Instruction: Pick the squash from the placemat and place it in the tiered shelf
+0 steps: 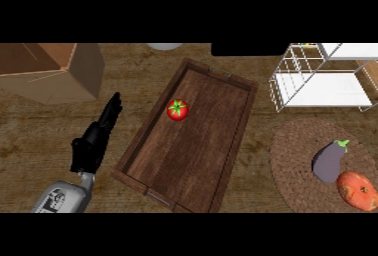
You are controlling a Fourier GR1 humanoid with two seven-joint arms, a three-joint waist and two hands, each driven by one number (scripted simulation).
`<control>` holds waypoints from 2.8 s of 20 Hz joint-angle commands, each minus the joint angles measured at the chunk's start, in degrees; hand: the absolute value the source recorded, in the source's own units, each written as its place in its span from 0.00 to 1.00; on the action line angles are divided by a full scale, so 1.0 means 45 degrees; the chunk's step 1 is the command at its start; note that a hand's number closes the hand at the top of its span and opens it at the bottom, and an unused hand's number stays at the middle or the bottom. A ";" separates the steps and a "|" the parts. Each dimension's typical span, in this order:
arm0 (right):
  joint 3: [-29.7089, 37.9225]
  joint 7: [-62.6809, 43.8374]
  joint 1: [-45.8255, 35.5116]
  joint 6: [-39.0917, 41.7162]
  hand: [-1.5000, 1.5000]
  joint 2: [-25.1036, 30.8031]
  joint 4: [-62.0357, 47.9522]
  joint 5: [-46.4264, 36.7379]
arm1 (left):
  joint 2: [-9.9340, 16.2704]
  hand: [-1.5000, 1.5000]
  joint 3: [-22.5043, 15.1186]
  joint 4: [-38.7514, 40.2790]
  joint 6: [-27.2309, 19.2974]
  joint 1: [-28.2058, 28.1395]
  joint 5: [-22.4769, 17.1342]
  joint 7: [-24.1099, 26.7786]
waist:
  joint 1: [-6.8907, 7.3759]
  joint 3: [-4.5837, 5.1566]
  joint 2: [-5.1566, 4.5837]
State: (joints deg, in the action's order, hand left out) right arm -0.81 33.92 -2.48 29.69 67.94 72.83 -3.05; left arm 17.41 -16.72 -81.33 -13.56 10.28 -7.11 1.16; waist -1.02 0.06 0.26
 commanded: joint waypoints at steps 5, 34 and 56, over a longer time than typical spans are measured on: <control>0.1203 0.0823 0.2959 -0.0194 0.00 0.0315 0.2168 -0.0865 | -0.0341 0.50 0.0151 -0.0536 -0.0292 0.0380 0.0788 -0.1104 | -0.0106 -0.0011 0.0028; 0.3721 -0.1878 0.3462 0.1526 0.00 -0.4812 0.5305 -0.4755 | -0.1222 0.50 0.1957 -0.0590 0.2023 -0.0381 0.1747 -0.0439 | 0.0195 -0.0012 -0.0048; 0.3172 -0.0547 0.2515 0.0439 0.00 -0.6528 0.3350 -0.8644 | -0.2401 0.50 0.2503 -0.0896 0.2095 0.0375 0.2787 -0.1677 | 0.0206 -0.0015 -0.0051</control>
State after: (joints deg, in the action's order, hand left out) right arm 13.66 29.06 9.60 31.85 38.96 90.64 -39.35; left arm 7.69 -5.51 -83.08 -3.22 9.85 4.47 -2.14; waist -0.09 0.00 0.01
